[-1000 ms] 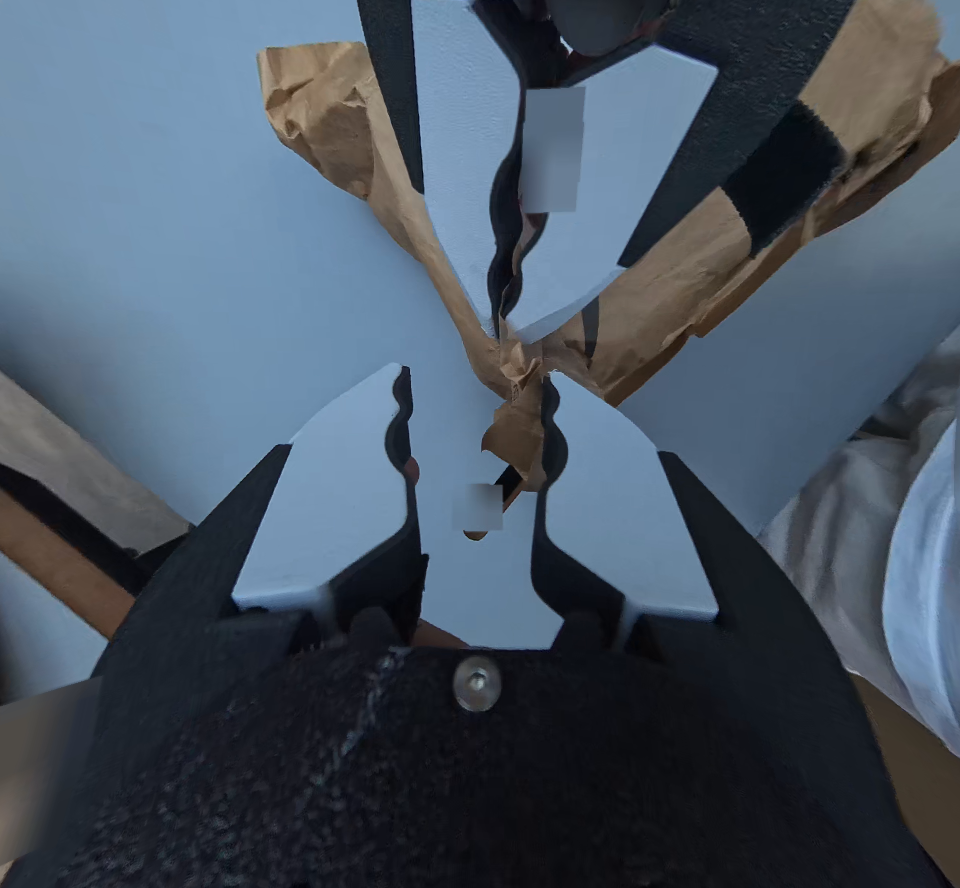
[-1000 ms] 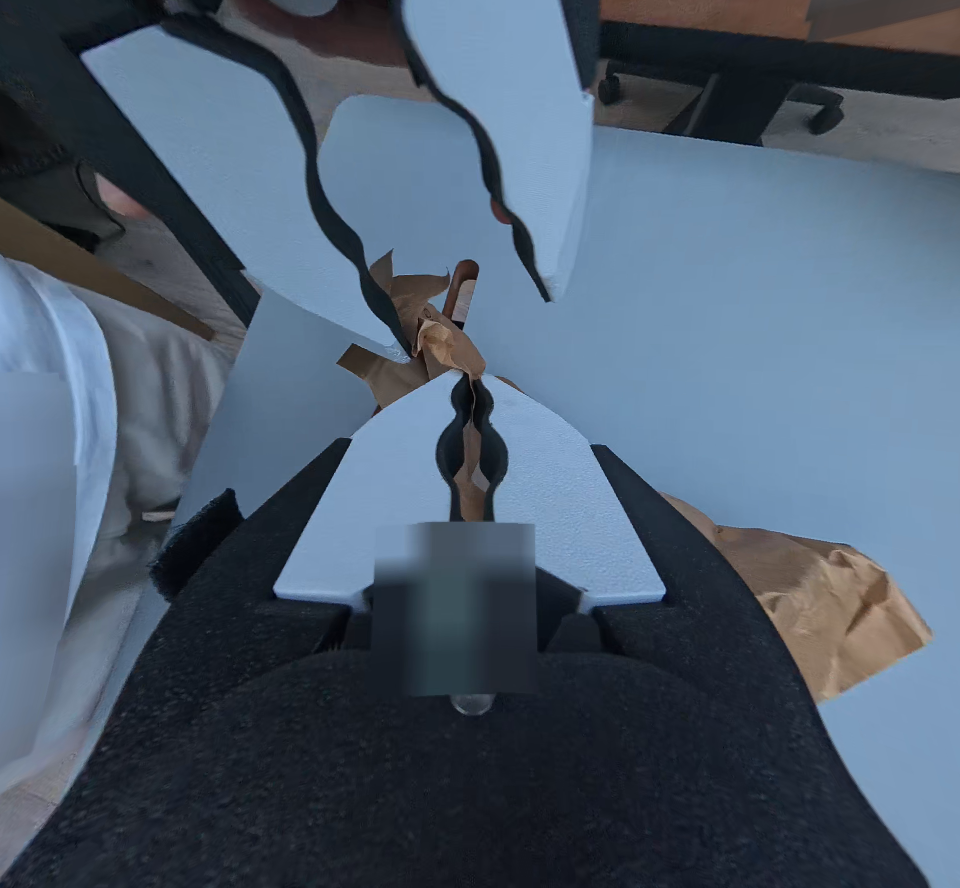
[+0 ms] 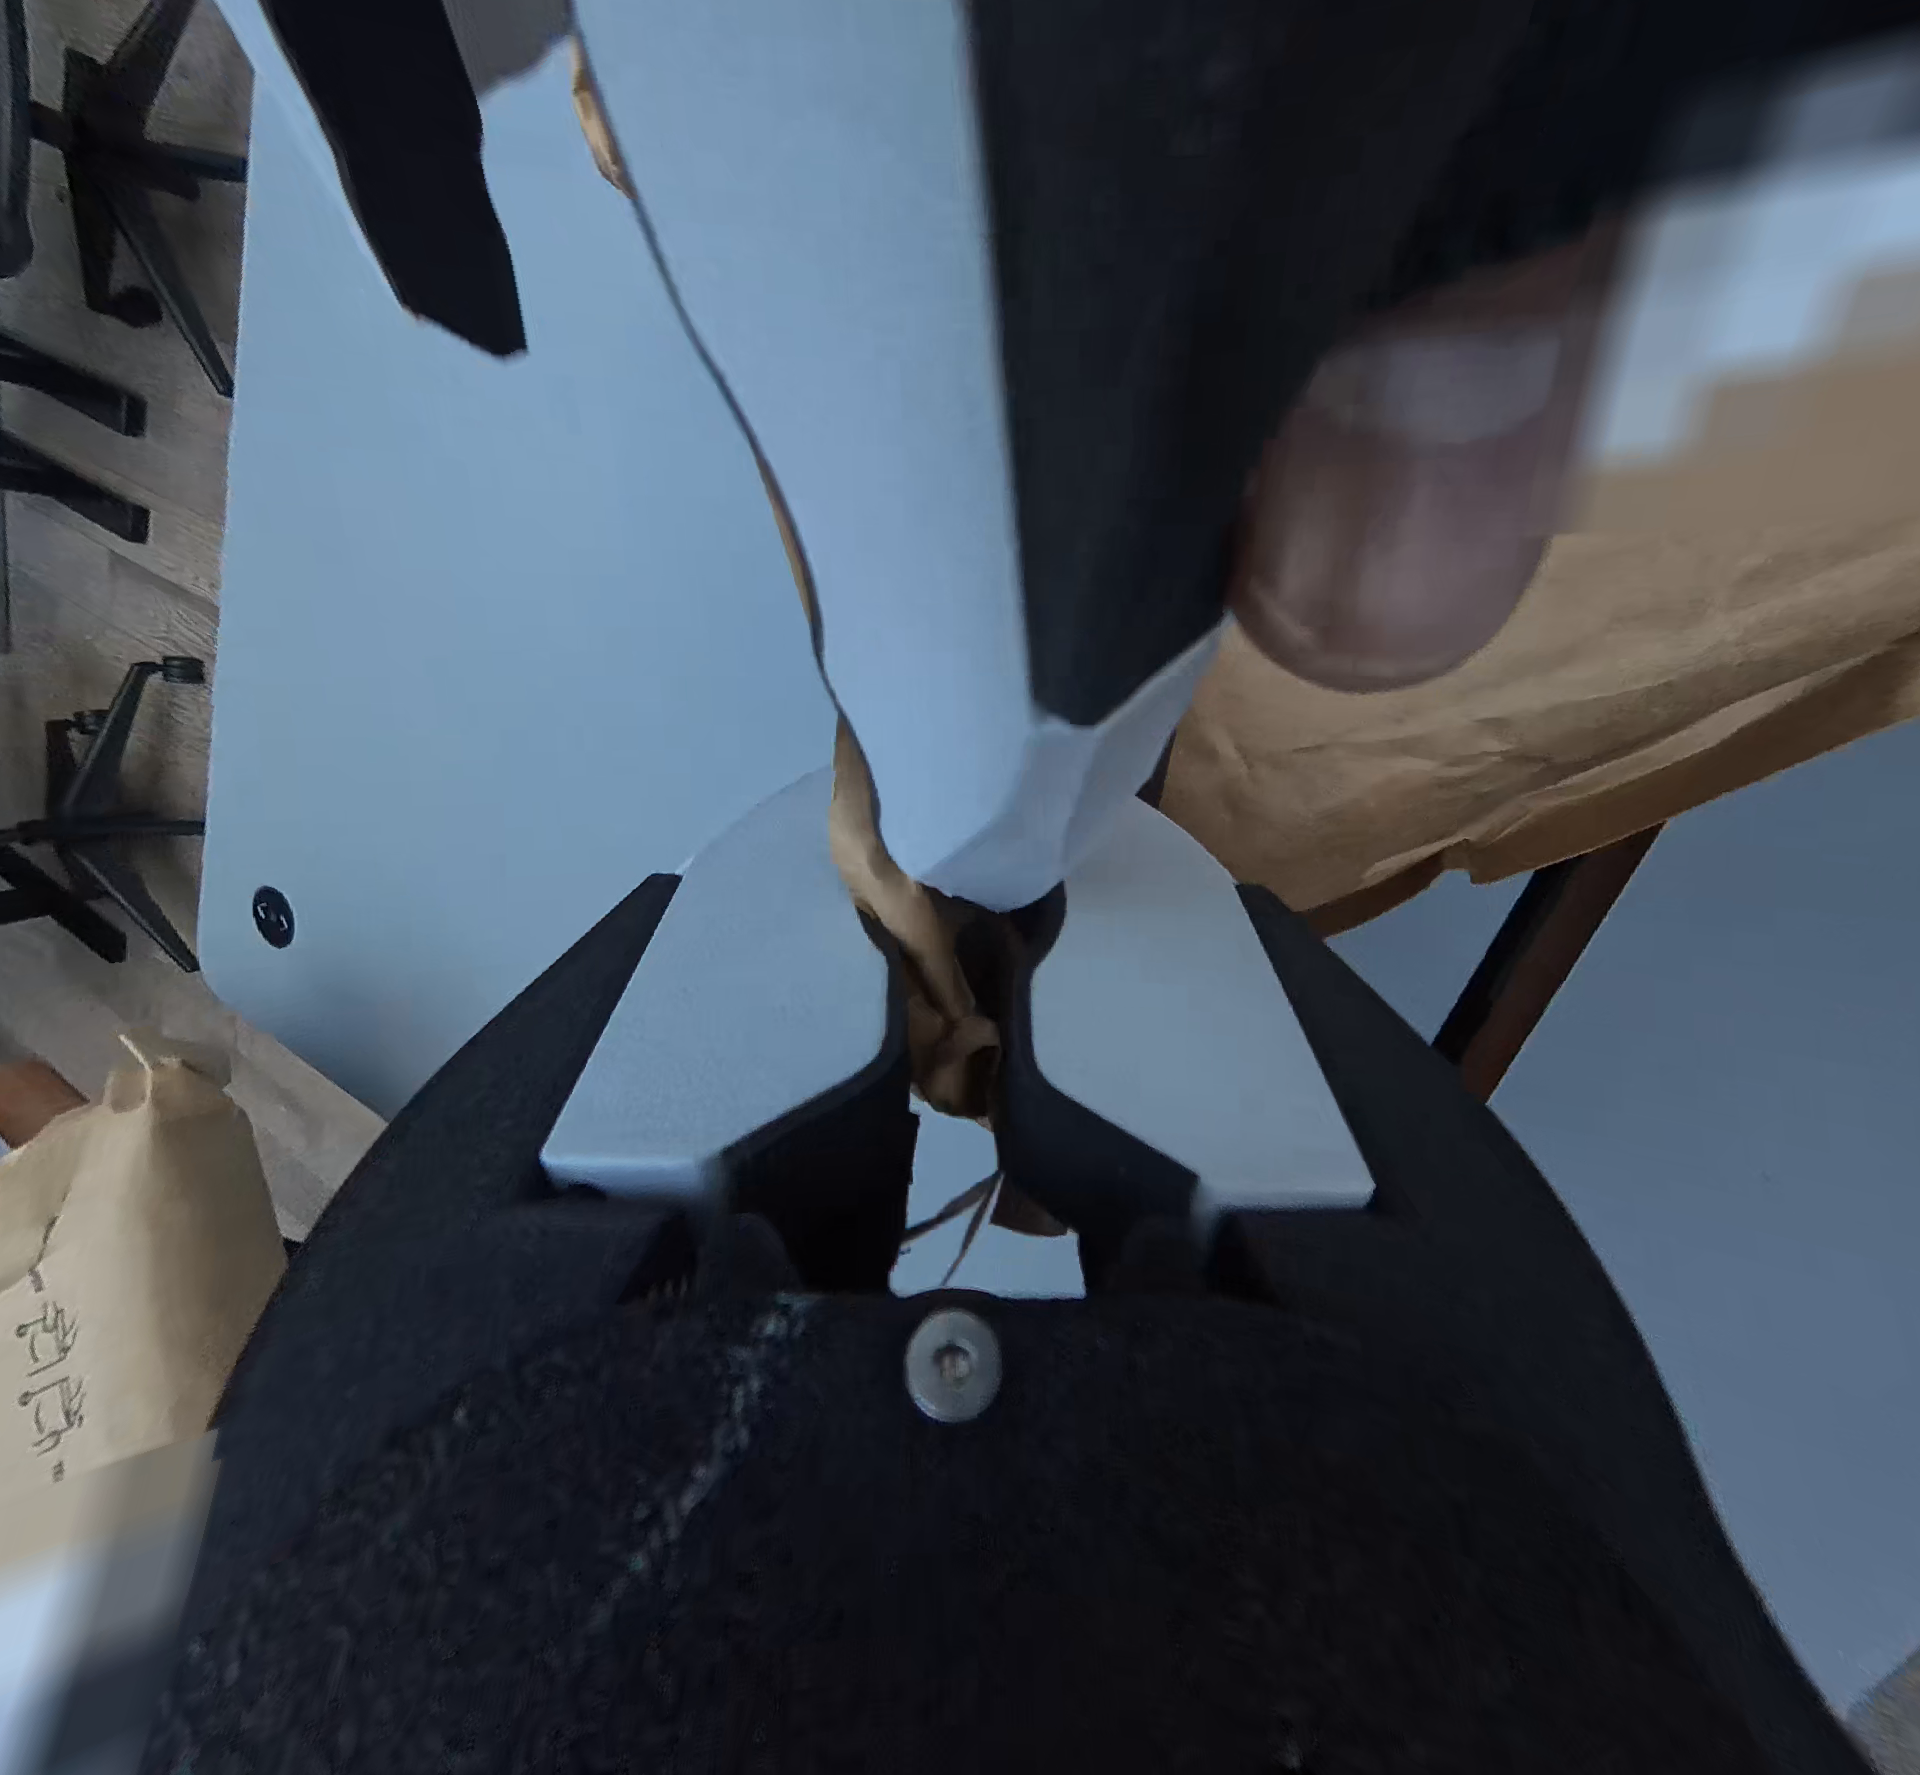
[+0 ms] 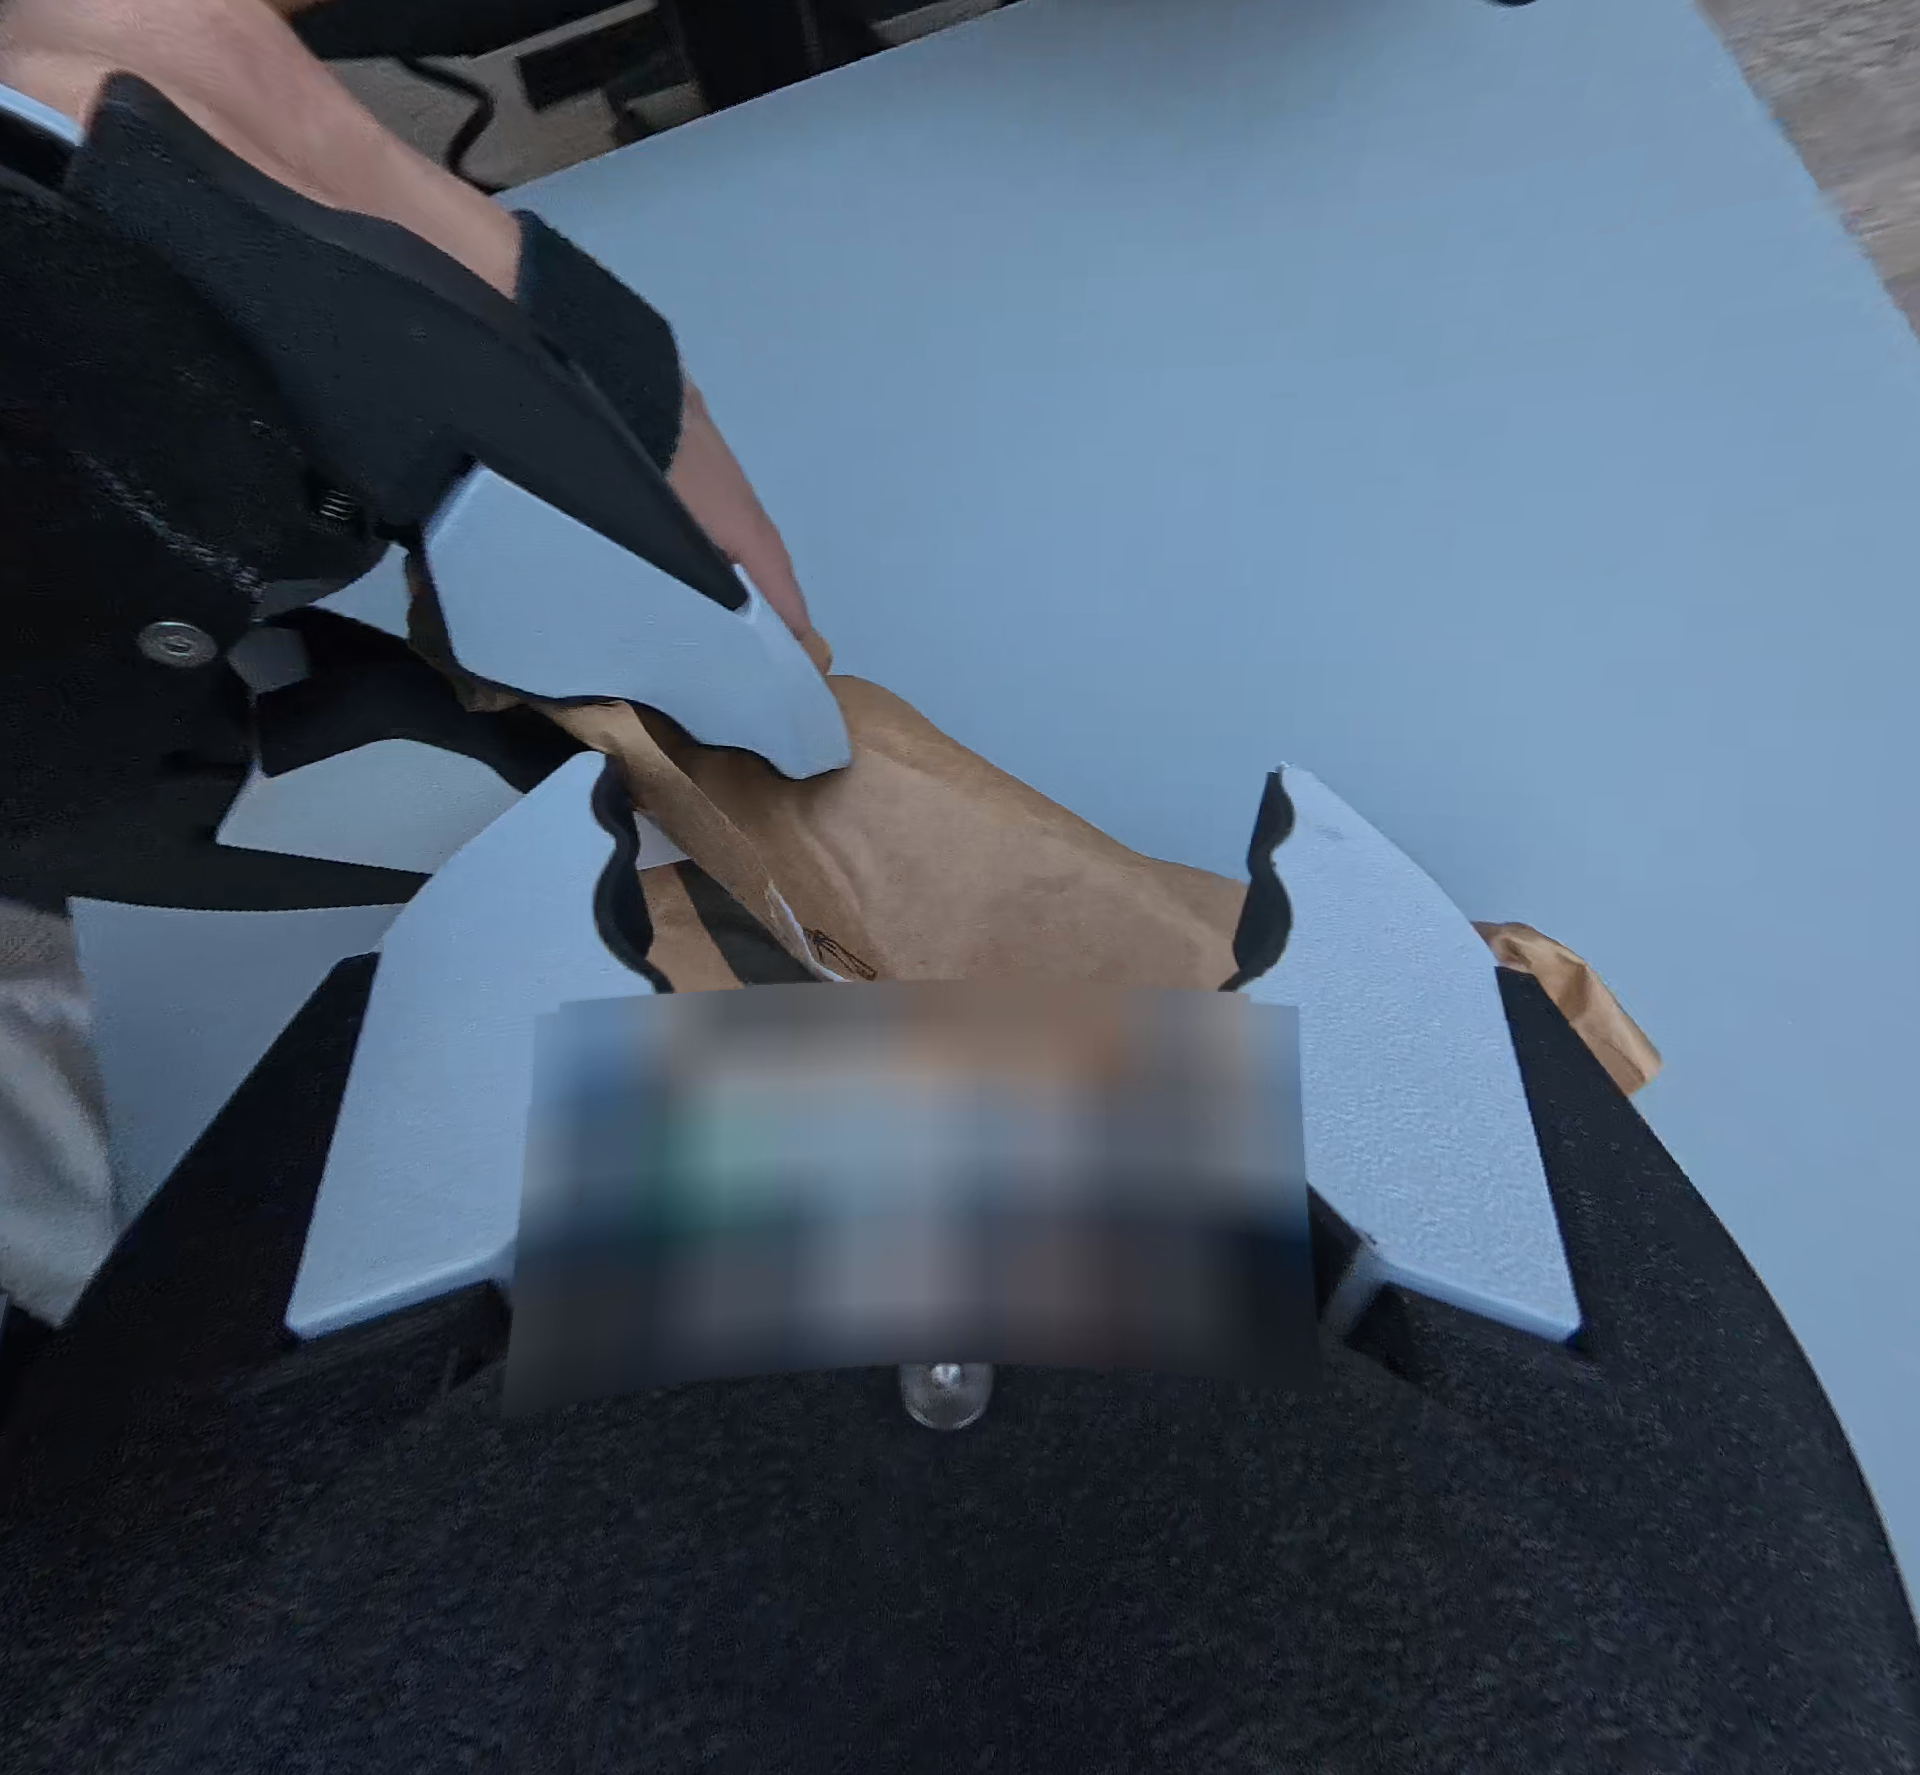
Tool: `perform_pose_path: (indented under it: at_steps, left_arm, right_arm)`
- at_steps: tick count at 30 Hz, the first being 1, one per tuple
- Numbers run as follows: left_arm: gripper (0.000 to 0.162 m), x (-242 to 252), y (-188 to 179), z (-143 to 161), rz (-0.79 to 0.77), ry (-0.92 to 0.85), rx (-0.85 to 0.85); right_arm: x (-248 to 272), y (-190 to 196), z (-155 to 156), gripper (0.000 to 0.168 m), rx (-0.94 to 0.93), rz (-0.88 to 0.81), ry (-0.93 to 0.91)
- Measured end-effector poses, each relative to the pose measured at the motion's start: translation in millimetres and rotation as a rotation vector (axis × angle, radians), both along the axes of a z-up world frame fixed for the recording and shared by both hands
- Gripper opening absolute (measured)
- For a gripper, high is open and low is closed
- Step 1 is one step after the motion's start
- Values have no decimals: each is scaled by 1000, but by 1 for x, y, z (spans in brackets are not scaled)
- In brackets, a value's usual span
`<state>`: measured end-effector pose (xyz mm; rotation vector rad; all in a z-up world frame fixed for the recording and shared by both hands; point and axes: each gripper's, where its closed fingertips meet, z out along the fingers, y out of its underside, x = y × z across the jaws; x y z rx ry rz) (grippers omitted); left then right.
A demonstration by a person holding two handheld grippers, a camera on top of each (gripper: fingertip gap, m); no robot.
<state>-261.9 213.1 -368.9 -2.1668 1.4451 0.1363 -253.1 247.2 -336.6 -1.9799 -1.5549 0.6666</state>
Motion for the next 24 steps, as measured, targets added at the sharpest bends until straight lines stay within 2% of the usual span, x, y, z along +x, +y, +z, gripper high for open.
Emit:
perform_pose_path:
  at_steps: [2, 3, 4, 5, 6, 7, 10, 11, 12, 14, 16, 18, 19, 21, 22, 24]
  left_arm:
    - [11, 4, 4, -3, -36, 15, 3]
    - [9, 6, 6, -2, -89, 43, 46]
    - [7, 7, 8, -2, -164, 85, 116]
    - [6, 10, 7, -2, -234, 108, 167]
    - [6, 13, 3, -2, -277, 106, 187]
    - [5, 15, 0, -2, -305, 101, 193]
    - [3, 21, -6, -1, -336, 46, 183]
    - [3, 11, -2, -6, -360, 117, 210]
    - [3, 3, -3, -13, -389, 126, 211]
    - [2, -4, 0, -9, -366, 99, 225]
    - [1, -4, 1, -4, -300, 47, 149]
    - [2, -5, 0, -4, -245, -7, 43]
    - [2, -5, -1, -3, -226, -24, 4]
    - [2, -5, 0, -4, -204, -21, -43]
    - [2, -5, 0, -4, -205, -12, -48]
    - [2, -5, 0, -4, -212, 13, -49]
  right_arm:
    - [12, 13, 3, 117, 99, -91, 33]
    - [13, 11, 8, 104, 169, -74, 42]
    - [12, 2, 10, 81, 215, 5, 31]
    - [12, -12, 8, 59, 174, 81, 2]
    - [13, -26, 4, 43, 38, 109, -29]
    - [14, -32, 1, 51, -75, 102, -49]
    - [17, -38, -3, 63, -264, 90, -39]
    - [26, -62, -5, 121, -399, 196, -68]
    - [41, -80, -8, 127, -460, 294, -125]
    - [63, -66, -20, 117, -234, 327, -201]
    - [67, -48, -15, 110, -90, 257, -122]
    - [70, -34, -17, 94, 2, 148, -89]
    - [73, -27, -21, 80, 41, 73, -104]
    - [75, -23, -23, 21, 36, -118, -113]
    - [72, -29, -22, 6, -17, -200, -85]
    - [61, -42, -16, 0, -131, -307, -3]
